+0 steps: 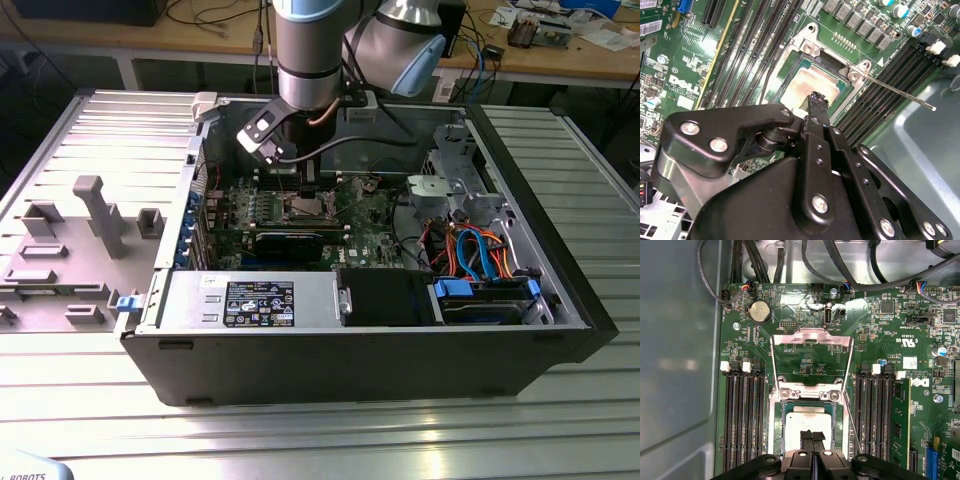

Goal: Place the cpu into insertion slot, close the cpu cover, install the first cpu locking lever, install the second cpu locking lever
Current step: 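Close the cpu cover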

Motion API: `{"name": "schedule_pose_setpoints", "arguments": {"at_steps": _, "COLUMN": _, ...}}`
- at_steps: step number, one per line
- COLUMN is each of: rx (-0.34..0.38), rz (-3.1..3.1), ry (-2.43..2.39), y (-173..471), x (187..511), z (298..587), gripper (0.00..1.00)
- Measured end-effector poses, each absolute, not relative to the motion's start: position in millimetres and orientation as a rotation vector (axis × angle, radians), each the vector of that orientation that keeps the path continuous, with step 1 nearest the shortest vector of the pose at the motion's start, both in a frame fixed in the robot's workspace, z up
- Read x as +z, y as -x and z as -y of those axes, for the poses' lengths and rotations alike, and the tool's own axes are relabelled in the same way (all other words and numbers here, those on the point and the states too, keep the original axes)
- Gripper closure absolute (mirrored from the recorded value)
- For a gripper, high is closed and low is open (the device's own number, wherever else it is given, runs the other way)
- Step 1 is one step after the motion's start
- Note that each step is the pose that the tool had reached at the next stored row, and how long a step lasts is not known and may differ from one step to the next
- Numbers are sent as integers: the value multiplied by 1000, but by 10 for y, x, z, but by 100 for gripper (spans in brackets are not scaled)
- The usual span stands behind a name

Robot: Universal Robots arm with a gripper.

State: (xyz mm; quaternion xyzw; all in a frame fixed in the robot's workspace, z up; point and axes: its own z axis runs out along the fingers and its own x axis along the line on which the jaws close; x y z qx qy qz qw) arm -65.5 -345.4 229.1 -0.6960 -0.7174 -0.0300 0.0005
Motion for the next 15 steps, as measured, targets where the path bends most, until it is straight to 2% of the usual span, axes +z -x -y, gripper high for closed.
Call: {"name": "schedule_pose_setpoints", "arguments": {"at_steps": 15, "rx": -93, "rz": 2253, "ry": 2186, "y": 649, "x": 2302, "z": 3454, "gripper": 89}}
